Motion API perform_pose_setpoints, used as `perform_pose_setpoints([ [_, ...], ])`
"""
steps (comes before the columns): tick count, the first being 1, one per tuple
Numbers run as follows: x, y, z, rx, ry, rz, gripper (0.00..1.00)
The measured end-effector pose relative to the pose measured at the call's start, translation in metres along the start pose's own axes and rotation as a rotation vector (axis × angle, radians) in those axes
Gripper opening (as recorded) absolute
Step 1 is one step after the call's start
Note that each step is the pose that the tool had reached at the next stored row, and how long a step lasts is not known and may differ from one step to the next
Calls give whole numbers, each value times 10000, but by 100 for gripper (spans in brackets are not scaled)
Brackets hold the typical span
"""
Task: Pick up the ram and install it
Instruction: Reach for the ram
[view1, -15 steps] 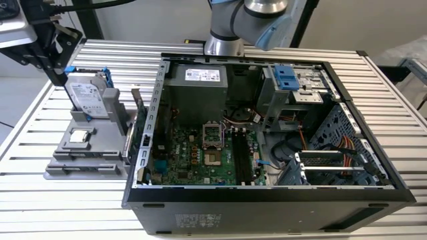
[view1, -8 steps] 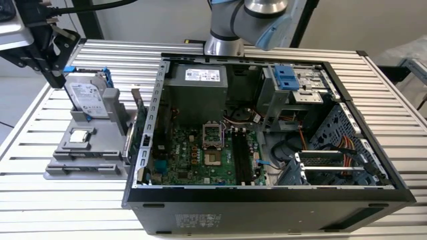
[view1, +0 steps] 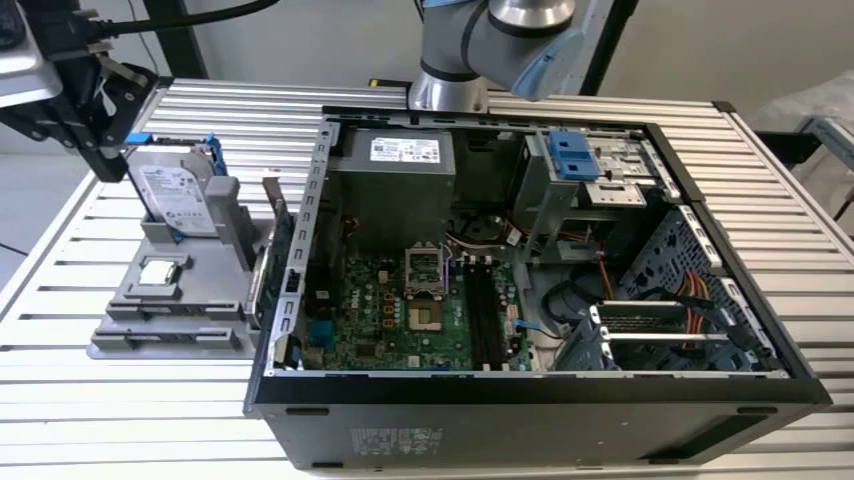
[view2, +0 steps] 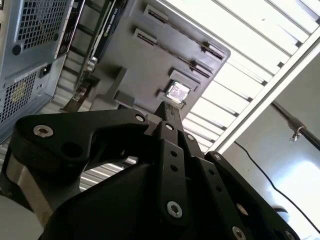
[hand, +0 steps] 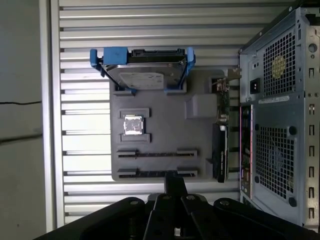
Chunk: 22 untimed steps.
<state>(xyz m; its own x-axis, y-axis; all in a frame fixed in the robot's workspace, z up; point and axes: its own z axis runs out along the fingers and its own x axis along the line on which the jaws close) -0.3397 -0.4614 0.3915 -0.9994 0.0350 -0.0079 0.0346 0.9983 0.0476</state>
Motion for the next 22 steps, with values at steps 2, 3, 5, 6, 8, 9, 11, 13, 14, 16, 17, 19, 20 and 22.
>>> perform_pose_setpoints([
  [2,2,-17,0,1,1,-12,0],
  [3,3,-25,0,0,1,-16,0],
  [5,5,-40,0,1,1,-23,0],
  [6,5,-47,0,2,1,-26,0],
  [8,7,-62,1,2,1,-31,0],
  [9,7,-69,1,3,2,-32,0],
  [11,9,-81,2,3,2,-33,0],
  [13,11,-92,3,4,2,-34,0],
  [14,12,-99,3,5,2,-35,0],
  [16,13,-112,3,5,2,-35,0],
  [17,14,-120,3,6,2,-35,0],
  [19,14,-135,4,6,2,-36,0],
  [20,15,-142,3,8,2,-37,0],
  [22,15,-156,3,9,2,-38,0],
])
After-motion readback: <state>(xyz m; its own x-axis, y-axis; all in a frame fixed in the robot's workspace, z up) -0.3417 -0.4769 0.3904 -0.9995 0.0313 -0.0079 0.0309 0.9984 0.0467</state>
